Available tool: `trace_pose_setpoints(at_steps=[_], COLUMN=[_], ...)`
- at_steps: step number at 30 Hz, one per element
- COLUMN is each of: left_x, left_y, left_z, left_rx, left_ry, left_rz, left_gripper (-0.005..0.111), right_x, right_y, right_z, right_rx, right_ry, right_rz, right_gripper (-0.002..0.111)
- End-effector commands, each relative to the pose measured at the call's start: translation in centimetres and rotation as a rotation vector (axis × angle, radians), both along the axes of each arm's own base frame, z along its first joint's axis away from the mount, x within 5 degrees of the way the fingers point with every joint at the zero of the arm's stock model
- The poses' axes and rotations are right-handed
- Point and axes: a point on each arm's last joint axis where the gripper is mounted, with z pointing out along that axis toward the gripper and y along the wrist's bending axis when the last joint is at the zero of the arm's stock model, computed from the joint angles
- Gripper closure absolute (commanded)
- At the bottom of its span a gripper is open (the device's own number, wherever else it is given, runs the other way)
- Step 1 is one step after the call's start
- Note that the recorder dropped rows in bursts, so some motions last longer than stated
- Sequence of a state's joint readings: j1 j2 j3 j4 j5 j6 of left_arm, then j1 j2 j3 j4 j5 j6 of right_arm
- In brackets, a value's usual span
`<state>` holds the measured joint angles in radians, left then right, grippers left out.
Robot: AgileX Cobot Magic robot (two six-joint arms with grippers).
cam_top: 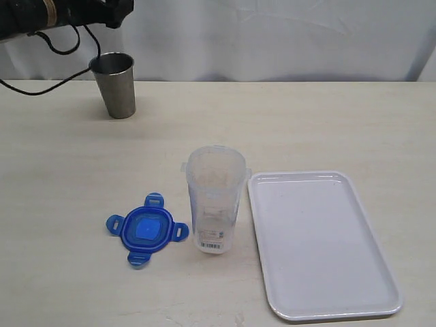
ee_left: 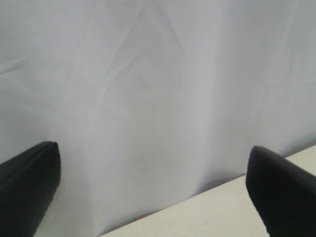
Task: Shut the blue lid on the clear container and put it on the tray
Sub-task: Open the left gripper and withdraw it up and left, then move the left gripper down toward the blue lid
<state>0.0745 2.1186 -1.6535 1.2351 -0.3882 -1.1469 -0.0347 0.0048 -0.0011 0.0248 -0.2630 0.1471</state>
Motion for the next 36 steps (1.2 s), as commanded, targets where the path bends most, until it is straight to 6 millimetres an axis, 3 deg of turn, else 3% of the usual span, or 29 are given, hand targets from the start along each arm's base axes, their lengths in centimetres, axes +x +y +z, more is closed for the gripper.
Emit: trace_pose_setpoints(at_steps=[1, 12, 21, 28, 31, 36], left_x=[-1.4, -6.3, -10.4, -14.8, -17.4, -21.3], left_y=[-0.3, -1.7, -2.1, -1.0, -0.1, 0.6], left_z=[3.3, 8.6, 6.7, 8.4, 10.0, 11.3], left_rx=[-0.065, -0.274, -0.293, -0.235, -0.210, -0.106], left_ry=[0.034, 0.135, 0.237, 0.159, 0.082, -0.012], left_rz=[-0.012, -0.109, -0.112, 0.052, 0.173, 0.264], left_gripper=[0.012, 0.013, 0.013, 0.013, 0.024, 0.060], right_x=[0.0, 0.0, 0.1, 0.1, 0.2, 0.3], right_y=[0.0, 0.0, 0.0, 0.0, 0.0, 0.0], right_z=[0.0, 0.0, -0.5, -0.6, -0.8, -1.3], right_rx=[0.001, 0.001, 0.003, 0.003, 0.017, 0.021], right_ry=[-0.004, -0.004, 0.049, 0.061, 0.082, 0.141], right_rz=[0.004, 0.004, 0.005, 0.005, 0.010, 0.011], right_gripper=[0.104, 0.104, 0.104, 0.104, 0.104, 0.104])
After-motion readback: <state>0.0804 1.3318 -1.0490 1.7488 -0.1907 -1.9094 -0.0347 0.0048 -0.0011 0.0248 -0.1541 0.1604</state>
